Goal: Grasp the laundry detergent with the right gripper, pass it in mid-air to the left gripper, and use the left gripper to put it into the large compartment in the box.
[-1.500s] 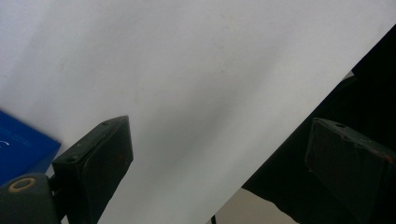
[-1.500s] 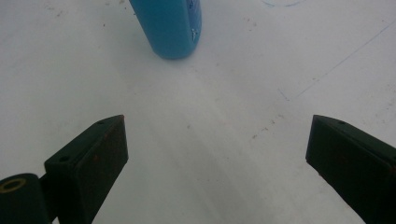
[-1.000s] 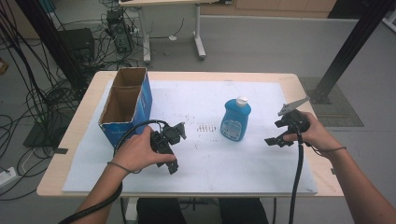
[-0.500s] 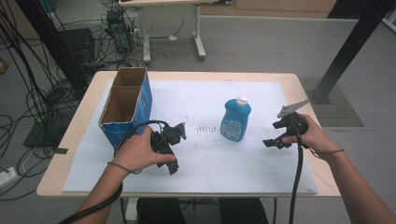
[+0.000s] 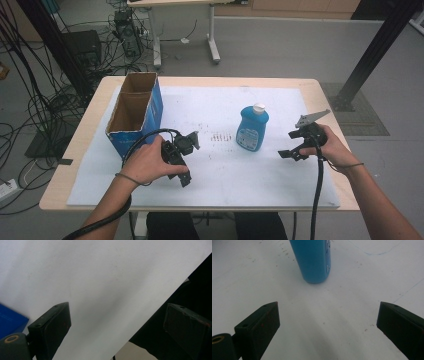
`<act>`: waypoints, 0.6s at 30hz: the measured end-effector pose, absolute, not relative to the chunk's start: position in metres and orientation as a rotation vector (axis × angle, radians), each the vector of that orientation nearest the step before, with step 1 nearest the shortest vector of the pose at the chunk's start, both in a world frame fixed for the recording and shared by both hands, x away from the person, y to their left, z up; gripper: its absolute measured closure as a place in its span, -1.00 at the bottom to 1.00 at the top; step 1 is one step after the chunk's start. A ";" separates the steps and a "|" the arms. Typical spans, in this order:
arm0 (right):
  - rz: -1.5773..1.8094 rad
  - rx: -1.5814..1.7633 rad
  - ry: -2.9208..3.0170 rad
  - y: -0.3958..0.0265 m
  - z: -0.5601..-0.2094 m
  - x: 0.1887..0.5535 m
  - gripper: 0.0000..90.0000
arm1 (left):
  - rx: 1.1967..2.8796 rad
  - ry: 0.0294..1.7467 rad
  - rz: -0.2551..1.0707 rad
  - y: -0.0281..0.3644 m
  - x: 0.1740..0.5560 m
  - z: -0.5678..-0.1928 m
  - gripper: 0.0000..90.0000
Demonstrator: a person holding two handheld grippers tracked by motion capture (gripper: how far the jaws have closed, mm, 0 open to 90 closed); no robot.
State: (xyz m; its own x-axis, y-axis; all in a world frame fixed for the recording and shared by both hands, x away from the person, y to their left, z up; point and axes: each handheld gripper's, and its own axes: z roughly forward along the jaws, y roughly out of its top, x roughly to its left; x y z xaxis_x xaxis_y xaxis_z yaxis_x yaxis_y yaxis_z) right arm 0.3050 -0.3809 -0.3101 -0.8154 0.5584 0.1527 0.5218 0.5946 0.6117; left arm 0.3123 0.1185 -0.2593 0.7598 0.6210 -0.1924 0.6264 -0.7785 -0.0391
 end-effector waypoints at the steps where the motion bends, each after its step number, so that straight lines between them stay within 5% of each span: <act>1: 1.045 0.936 2.751 -0.381 -0.312 0.305 -0.90 | 2.922 1.034 -0.303 0.119 0.312 -0.259 -0.83; 18: 1.117 0.913 2.704 -0.379 -0.328 0.300 -0.92 | 2.915 1.038 -0.314 0.120 0.313 -0.262 -0.83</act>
